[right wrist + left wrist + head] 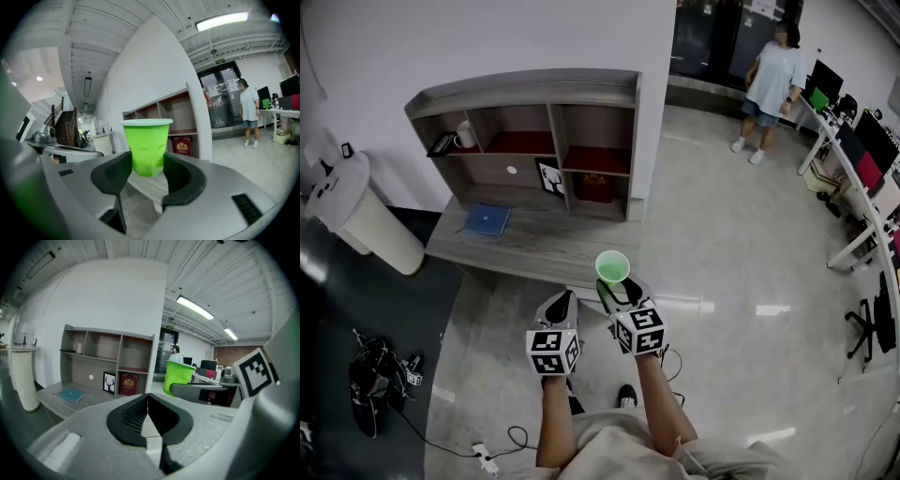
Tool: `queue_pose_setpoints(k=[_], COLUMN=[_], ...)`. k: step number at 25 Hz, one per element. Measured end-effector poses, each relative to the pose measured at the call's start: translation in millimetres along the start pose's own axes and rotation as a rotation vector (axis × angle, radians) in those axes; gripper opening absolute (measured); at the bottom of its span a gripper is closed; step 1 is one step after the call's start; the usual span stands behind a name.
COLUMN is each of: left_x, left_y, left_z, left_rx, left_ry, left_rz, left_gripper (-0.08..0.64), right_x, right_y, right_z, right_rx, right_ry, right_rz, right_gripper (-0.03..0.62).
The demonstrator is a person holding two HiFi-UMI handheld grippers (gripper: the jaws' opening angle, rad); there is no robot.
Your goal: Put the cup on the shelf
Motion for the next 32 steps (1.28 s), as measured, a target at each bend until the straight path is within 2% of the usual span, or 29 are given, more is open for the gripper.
queue_pose_setpoints(k=[4, 17, 24, 32], left_x=[13, 86, 140, 186], left_y=[15, 27, 39, 43], left_z=[9, 36, 43, 39], left_rx=[-0.021, -0.033, -0.052, -0.059], left_ry=[-0.041, -0.104, -0.109, -0.128], left_rz=[0.024, 0.013, 0.022, 0.035], left_gripper=[0.011, 0.011, 0.011, 0.011], right_x=[-2, 27, 58, 88], right_y=[9, 25, 29, 32], right_z=[14, 84, 133, 170], right_rx=[-0.012, -0.014, -0.081, -0.117], right_ry=[-0.034, -0.087, -0.037, -0.045], right_rz=[-0.005, -0.045, -0.007, 0.020], right_gripper=[0.213, 0.213, 0.213, 0.213])
Point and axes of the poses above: the fingertips, and each gripper's own axes: z forward along the fingers, x to its left, y out of its top, the point moved 4 cm from there along -z, backward along the fingers, and after that the axes turned 14 degrees about y, right-handed, at the moved point
